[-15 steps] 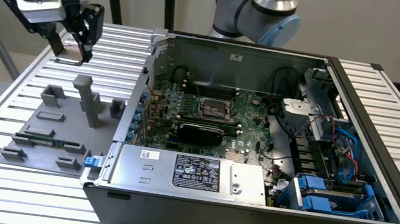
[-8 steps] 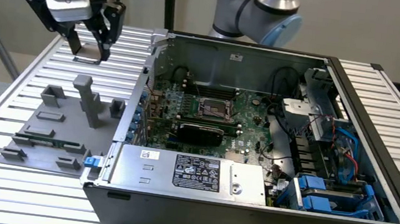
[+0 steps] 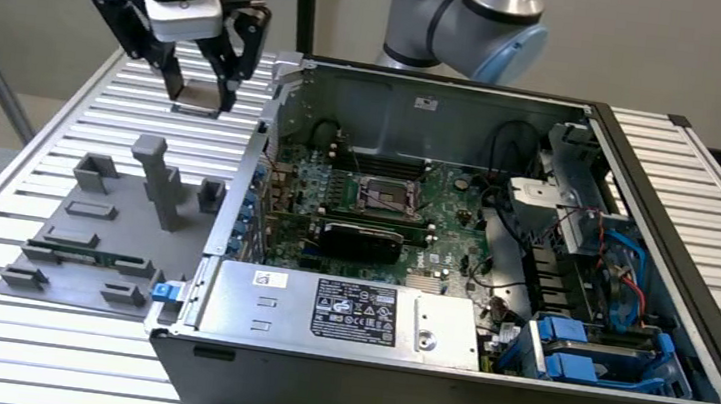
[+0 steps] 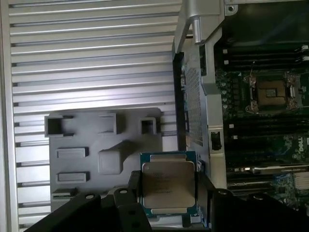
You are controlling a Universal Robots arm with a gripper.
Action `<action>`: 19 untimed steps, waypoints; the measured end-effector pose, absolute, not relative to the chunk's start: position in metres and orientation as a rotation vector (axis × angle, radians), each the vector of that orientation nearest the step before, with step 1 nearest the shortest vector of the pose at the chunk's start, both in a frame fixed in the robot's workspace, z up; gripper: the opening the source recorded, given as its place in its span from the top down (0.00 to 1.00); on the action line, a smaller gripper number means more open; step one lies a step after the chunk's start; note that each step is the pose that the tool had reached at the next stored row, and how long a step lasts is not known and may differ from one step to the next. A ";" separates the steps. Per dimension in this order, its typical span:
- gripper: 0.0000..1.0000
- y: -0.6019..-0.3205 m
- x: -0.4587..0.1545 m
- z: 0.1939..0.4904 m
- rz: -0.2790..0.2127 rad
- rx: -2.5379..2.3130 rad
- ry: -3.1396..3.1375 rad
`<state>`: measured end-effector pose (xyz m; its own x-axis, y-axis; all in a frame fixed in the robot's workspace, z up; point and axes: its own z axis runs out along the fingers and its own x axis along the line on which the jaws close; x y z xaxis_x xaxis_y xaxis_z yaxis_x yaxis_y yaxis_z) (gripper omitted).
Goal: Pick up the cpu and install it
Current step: 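Pick up the cpu and move it towards the insertion slot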
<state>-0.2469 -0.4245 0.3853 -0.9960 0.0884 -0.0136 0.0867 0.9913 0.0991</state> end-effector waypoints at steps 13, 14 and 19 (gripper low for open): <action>0.45 -0.420 -0.188 0.386 0.155 0.137 3.117; 0.45 -0.419 -0.184 0.386 0.155 0.137 3.117; 0.45 -0.411 -0.165 0.386 0.154 0.137 3.117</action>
